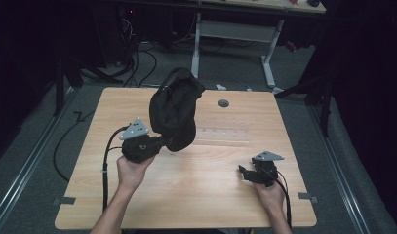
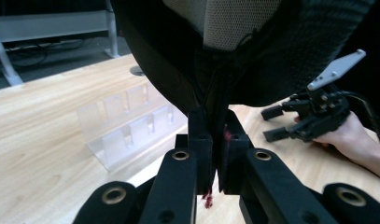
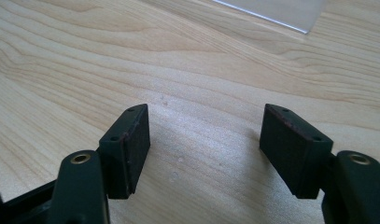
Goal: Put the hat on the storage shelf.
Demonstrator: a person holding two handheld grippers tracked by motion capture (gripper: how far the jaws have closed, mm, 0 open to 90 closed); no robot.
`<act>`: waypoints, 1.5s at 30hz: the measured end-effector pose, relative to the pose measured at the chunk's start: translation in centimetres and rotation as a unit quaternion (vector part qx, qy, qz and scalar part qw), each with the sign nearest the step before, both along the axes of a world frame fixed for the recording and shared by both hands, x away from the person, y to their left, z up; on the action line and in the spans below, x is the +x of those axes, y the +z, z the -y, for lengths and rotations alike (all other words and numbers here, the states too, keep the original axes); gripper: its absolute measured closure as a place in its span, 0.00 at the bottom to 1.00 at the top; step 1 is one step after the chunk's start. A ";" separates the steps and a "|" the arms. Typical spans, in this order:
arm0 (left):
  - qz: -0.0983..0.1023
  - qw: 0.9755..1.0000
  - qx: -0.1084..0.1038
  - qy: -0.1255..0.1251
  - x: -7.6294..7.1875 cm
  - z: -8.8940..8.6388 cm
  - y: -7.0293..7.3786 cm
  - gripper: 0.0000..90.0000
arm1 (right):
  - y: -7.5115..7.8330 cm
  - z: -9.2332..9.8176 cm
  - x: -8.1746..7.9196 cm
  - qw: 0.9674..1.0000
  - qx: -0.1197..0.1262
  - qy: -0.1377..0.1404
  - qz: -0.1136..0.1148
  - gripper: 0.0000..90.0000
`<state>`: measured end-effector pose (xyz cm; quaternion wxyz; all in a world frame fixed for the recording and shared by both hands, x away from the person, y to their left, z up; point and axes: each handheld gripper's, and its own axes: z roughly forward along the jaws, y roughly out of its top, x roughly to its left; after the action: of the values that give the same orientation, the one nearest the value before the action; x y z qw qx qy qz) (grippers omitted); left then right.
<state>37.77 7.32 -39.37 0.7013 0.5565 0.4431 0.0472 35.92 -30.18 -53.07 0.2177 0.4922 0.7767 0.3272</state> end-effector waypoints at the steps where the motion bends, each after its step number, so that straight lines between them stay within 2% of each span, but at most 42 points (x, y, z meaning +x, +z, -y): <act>1: 0.002 1.000 0.003 0.002 0.3 0.1 0.0 0.96 | 0.0 0.0 0.0 1.000 0.000 0.000 0.000 0.37; 11: -0.002 0.999 0.023 0.029 2.8 0.6 -0.4 0.96 | 0.0 0.0 0.0 1.000 0.000 0.001 0.001 0.37; 16: 0.005 0.998 0.036 0.041 3.7 1.0 -0.7 0.96 | 0.0 0.0 0.0 1.000 -0.001 0.000 0.001 0.37; 24: 0.004 0.997 0.054 0.058 5.1 1.5 -1.5 0.96 | 0.0 0.0 0.0 1.000 -0.001 0.000 0.001 0.37; 38: 0.003 0.994 0.076 0.079 6.4 1.8 -2.7 0.96 | 0.0 0.0 0.0 1.000 -0.002 -0.001 0.001 0.37; 45: 0.001 0.994 0.074 0.084 6.7 2.0 -2.9 0.96 | 0.0 0.0 0.0 1.000 -0.002 0.000 0.001 0.37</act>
<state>44.49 5.31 -42.31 0.6524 0.5676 0.4826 0.1390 35.93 -30.17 -53.08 0.2198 0.4918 0.7767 0.3266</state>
